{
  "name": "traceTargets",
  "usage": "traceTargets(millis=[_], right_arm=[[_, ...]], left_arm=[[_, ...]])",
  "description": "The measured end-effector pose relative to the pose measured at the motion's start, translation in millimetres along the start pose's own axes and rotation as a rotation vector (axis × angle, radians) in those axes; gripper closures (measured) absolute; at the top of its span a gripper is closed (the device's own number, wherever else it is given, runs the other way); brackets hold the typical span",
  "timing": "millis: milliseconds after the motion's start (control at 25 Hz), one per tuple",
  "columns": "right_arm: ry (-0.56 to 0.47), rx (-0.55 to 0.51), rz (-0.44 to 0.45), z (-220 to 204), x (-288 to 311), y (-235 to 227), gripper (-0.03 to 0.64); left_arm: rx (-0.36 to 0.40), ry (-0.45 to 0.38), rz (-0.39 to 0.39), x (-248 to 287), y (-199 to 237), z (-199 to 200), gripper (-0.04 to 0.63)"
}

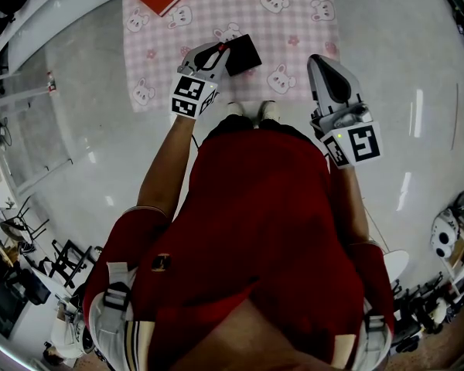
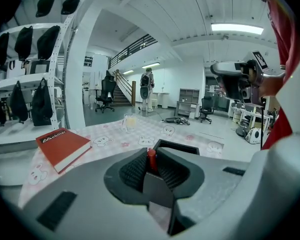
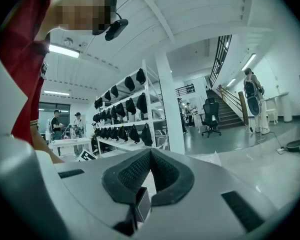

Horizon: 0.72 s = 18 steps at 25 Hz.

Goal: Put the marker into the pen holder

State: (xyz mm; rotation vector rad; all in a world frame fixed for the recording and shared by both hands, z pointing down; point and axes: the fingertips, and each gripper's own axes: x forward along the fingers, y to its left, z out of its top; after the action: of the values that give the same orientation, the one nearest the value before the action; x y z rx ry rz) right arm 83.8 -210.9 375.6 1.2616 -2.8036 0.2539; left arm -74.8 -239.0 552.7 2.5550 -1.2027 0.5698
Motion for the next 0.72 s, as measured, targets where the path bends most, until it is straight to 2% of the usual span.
traceTargets(millis=[320,720], right_arm=[[0.009,-0.001,0.007,-4,7,7,0.618],[0.002,0.000,0.005,-6,10,14,0.618]], left_arm=[[0.011,0.002,-0.033,0,-1,-3,0.512],[0.006,-0.087,-0.015,-18,4,25,0.494]])
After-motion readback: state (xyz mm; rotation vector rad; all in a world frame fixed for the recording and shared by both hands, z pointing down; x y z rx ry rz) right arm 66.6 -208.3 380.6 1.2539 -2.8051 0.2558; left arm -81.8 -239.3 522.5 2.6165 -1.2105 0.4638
